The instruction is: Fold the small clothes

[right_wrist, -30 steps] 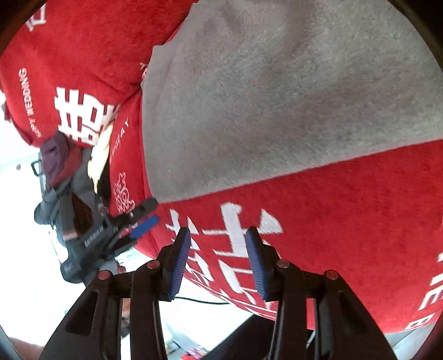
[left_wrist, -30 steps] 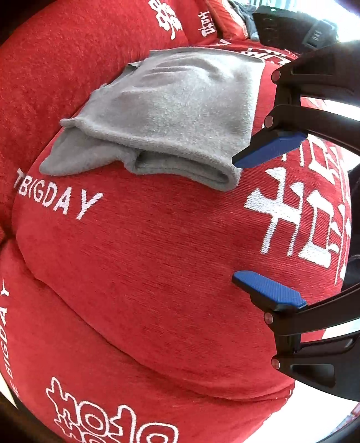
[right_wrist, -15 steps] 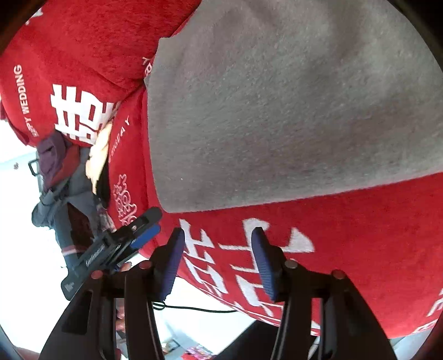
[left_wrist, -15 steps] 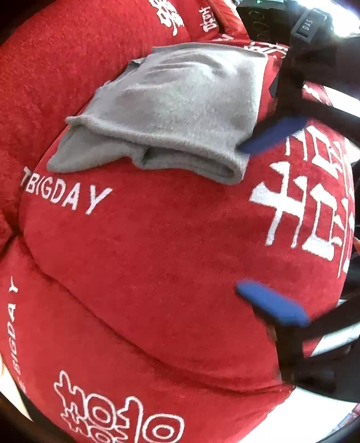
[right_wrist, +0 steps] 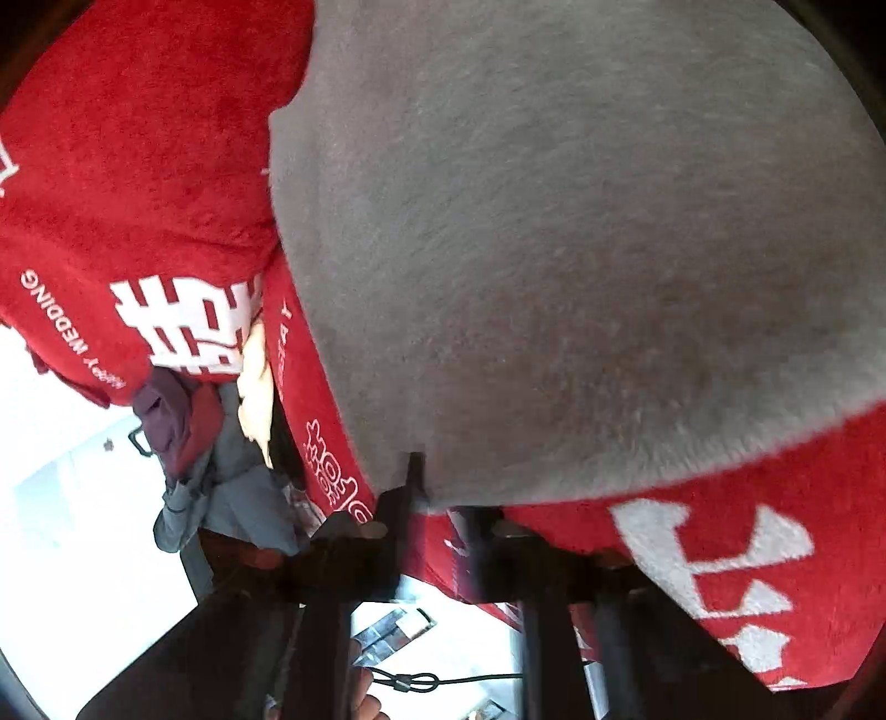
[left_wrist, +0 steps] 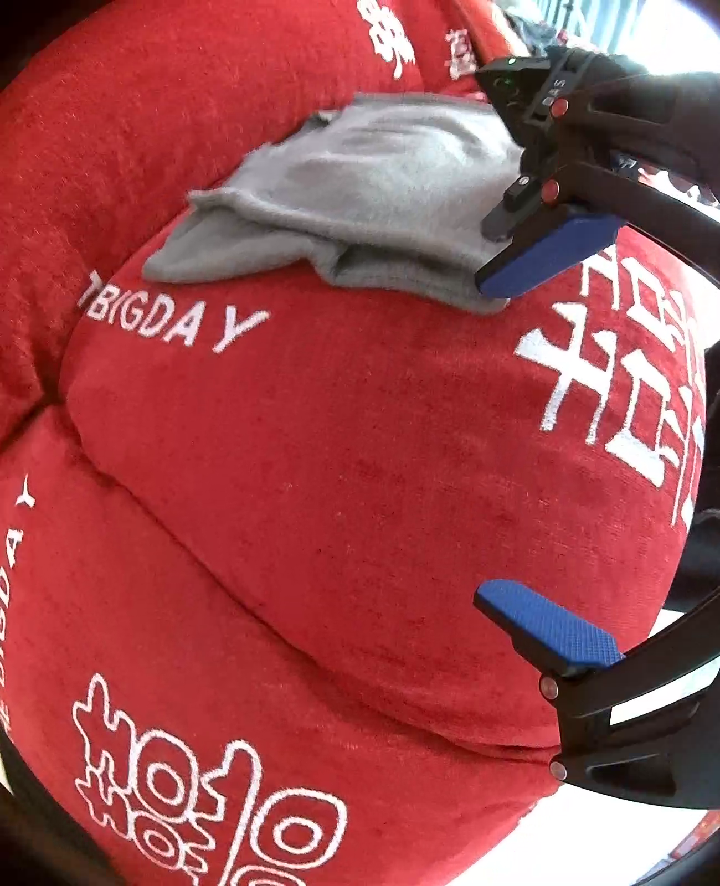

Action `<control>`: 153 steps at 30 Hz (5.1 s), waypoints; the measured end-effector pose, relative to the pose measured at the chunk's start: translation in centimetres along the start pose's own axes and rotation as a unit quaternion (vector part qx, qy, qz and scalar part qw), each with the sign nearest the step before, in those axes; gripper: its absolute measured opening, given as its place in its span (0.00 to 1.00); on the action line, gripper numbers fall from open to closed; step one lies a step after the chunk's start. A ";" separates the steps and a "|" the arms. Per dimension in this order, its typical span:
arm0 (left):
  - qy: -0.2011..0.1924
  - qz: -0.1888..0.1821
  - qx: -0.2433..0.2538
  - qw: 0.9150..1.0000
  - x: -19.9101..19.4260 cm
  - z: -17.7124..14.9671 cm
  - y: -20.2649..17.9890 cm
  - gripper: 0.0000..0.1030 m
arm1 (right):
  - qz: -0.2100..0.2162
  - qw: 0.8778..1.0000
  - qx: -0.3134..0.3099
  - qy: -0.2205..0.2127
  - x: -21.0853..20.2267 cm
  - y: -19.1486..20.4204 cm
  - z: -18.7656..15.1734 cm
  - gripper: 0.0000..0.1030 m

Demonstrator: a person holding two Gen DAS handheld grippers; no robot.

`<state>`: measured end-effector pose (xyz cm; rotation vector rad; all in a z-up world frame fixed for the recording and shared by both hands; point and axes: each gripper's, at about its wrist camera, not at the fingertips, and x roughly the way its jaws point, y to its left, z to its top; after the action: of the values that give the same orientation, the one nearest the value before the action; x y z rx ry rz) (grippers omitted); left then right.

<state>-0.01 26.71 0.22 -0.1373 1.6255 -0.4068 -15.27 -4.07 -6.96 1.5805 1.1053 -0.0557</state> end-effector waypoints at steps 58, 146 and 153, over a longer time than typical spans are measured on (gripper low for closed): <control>-0.007 -0.226 -0.136 0.965 7.1 -2.0 -11.6 0.99 | 0.006 0.999 -0.041 -0.023 -8.8 0.2 2.3 0.08; -0.130 0.045 0.606 0.783 12.3 -19.4 -46.7 0.74 | -0.053 0.988 -0.121 -0.079 -29.2 -9.9 19.2 0.21; -0.089 0.031 0.566 0.819 7.9 -17.4 -43.5 0.74 | -0.083 0.987 -0.104 -0.095 -32.4 -10.2 16.0 0.52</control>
<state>-24.57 -13.16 8.38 0.7587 0.9770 -1.2020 -31.97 -37.32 -1.76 1.2692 1.0541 -0.1922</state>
